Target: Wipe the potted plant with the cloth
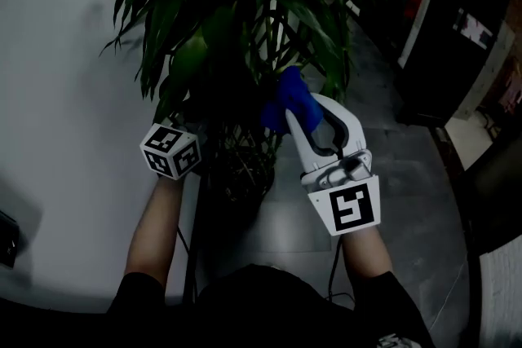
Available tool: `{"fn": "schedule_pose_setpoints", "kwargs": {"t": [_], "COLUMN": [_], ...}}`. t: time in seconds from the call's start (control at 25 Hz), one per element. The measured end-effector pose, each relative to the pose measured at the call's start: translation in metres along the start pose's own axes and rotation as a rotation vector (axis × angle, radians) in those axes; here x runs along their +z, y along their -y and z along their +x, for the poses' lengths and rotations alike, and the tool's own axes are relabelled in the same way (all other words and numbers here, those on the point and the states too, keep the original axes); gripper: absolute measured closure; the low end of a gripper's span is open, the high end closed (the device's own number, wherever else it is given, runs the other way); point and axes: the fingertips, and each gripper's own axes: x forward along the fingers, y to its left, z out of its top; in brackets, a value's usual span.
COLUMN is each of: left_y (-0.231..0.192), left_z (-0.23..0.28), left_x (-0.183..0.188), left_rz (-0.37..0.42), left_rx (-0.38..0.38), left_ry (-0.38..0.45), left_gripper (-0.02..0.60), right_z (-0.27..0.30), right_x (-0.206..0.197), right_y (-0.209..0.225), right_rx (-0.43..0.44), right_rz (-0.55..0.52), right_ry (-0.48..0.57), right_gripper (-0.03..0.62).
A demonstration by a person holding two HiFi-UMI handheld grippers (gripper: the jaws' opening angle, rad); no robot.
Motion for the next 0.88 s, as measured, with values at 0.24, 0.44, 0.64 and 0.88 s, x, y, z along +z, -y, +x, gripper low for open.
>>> {"fn": "schedule_pose_setpoints", "kwargs": {"t": [0.24,0.44,0.64,0.88], "left_y": [0.003,0.0,0.01,0.029], "left_z": [0.001,0.004,0.008,0.015], "left_x": [0.019,0.03,0.03,0.02], "left_rz": [-0.004,-0.016,-0.006,-0.01], "left_rx": [-0.022,-0.02,-0.04,-0.084], "left_ry": [0.028,0.053,0.034,0.01], "left_gripper": [0.574,0.575,0.575,0.575], "right_z": [0.038,0.066,0.089,0.103], "right_x": [0.043,0.048,0.04,0.016], "right_y": [0.006,0.012,-0.004,-0.024], "right_rx": [-0.021,-0.024,0.048,0.112], "right_rz": [-0.156,-0.15,-0.078,-0.03], "right_ry": [0.063,0.031,-0.004,-0.039], "right_gripper": [0.49,0.49,0.49,0.49]}}
